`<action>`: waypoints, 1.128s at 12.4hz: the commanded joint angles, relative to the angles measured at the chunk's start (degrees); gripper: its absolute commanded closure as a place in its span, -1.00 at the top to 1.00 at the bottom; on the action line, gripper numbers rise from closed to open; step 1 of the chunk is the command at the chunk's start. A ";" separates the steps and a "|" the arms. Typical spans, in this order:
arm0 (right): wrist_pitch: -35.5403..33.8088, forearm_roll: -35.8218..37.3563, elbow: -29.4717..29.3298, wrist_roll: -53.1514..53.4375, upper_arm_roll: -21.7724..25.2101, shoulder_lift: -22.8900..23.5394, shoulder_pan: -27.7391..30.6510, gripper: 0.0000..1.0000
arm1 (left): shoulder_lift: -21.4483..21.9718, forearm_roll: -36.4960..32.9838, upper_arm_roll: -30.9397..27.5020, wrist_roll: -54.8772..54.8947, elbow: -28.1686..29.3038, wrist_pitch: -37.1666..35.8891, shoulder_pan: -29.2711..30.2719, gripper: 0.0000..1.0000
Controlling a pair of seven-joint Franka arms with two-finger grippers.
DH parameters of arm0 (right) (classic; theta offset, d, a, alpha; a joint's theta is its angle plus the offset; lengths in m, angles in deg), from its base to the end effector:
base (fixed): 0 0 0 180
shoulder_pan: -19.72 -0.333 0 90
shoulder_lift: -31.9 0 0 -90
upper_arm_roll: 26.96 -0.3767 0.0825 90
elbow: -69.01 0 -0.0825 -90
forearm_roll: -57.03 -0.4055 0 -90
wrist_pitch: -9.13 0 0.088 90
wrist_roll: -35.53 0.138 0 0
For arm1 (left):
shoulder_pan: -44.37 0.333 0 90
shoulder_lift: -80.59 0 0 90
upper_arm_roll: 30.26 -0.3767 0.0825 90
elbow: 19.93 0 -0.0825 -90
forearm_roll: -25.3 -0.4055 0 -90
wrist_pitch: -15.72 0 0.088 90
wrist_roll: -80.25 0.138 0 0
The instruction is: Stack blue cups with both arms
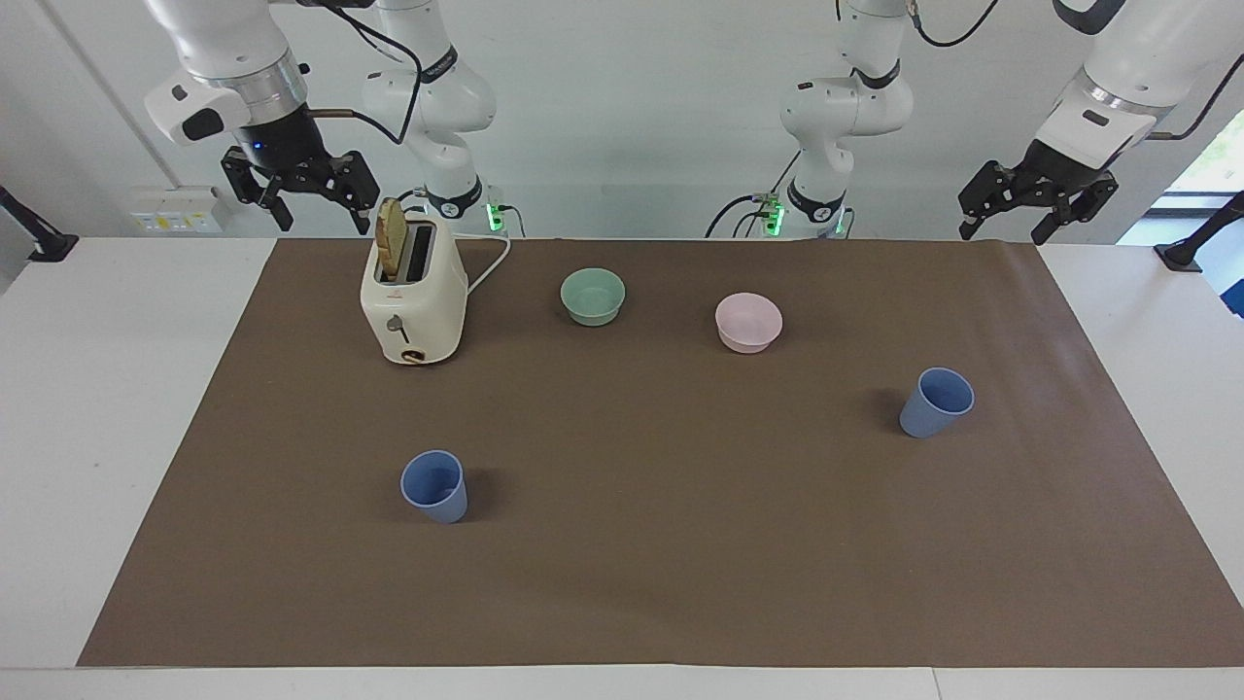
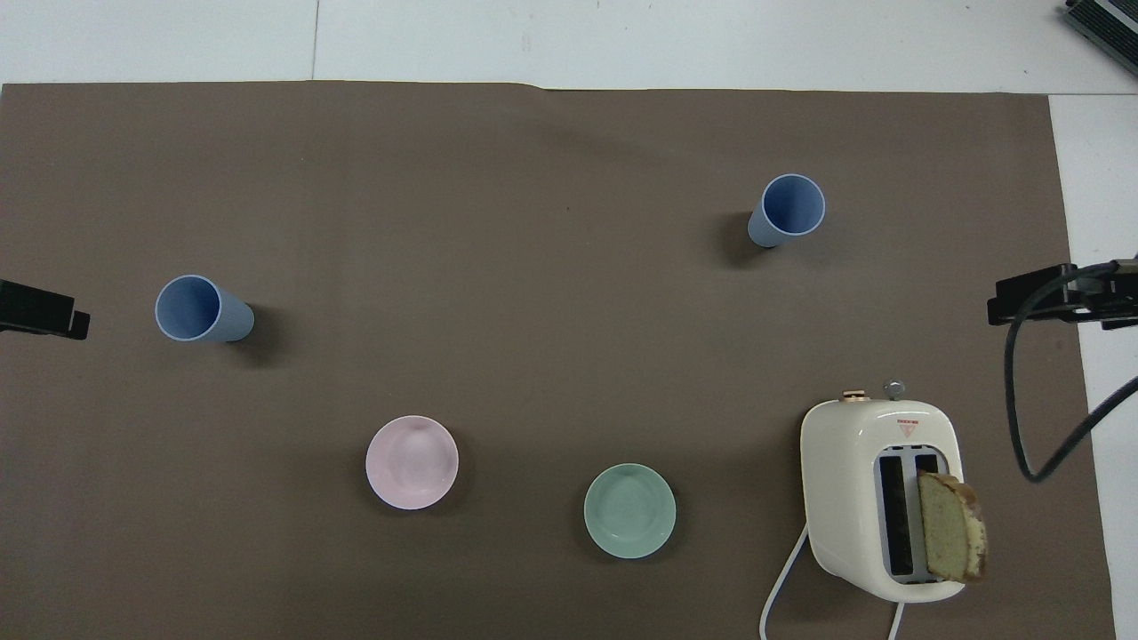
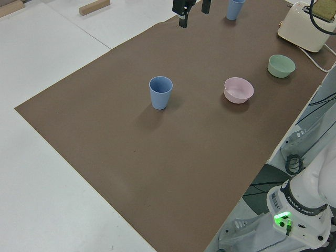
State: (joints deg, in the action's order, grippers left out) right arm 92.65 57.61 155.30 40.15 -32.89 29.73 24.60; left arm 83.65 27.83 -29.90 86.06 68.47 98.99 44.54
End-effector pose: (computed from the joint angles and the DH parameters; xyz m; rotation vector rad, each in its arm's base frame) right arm 0.5496 0.0100 0.6971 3.1255 -0.0993 -0.0156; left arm 0.5427 -0.0084 0.6878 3.0912 -0.1688 -0.0526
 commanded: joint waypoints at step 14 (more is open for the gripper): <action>1.46 0.47 1.78 -0.75 -0.31 -1.26 0.57 1.00 | -0.68 0.02 -0.71 1.14 14.68 19.20 5.26 1.00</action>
State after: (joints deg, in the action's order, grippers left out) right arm 92.65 57.61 155.32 40.15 -32.89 29.73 24.60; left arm 82.78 27.81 -30.88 86.16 80.71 114.85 47.97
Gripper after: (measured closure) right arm 0.000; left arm 0.000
